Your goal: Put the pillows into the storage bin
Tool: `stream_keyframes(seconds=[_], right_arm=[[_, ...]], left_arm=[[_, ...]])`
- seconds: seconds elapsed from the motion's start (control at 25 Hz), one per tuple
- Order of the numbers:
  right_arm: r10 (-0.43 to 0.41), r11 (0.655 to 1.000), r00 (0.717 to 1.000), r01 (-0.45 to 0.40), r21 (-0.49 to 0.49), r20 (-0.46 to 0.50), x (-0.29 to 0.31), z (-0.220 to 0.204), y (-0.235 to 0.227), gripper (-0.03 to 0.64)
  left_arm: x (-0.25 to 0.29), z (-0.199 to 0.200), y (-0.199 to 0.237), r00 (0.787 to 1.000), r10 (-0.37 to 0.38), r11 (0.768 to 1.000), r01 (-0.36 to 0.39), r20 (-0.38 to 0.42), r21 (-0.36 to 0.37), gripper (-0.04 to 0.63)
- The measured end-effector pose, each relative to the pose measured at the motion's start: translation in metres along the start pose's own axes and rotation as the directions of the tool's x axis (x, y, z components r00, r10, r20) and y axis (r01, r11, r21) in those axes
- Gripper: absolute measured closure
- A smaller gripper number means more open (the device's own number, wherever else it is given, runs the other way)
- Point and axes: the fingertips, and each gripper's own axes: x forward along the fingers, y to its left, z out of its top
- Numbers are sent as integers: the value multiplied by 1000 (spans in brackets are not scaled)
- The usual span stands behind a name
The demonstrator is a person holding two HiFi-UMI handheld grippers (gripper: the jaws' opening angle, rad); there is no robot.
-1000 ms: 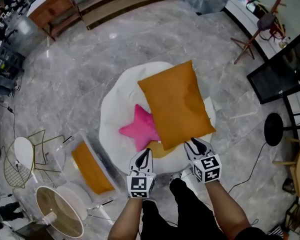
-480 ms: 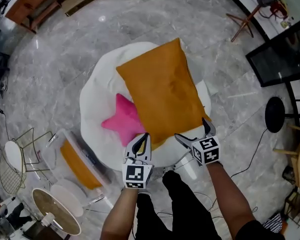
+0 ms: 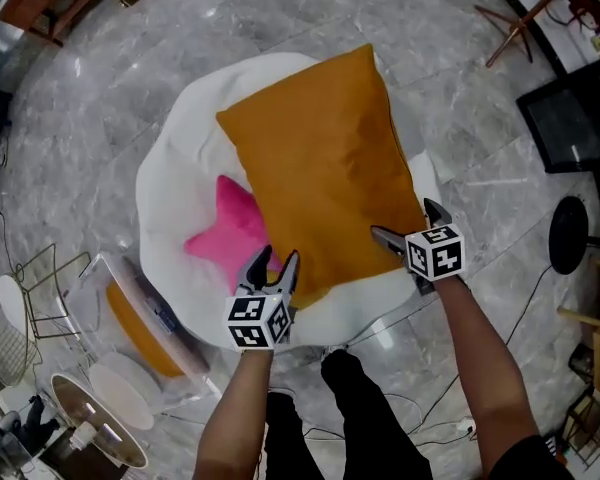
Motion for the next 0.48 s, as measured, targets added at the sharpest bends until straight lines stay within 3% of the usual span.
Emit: stream_keyframes(seconds=[0.08, 0.2, 0.32, 0.48], right_arm=[[23, 1000, 1000, -22, 16, -17, 14, 2, -10, 17], [43, 998, 997, -39, 50, -67, 35, 2, -23, 17], [74, 995, 986, -63, 80, -148, 53, -7, -26, 17], [100, 994, 969, -85, 74, -228, 67, -15, -25, 17]], left_arm=[[21, -10, 16, 999, -15, 998, 13, -38, -57, 306], [51, -19, 36, 995, -33, 989, 18, -95, -148, 268], [76, -30, 42, 986, -84, 963, 44, -142, -264, 250], [99, -41, 35, 973, -144, 955, 88, -181, -285, 250]])
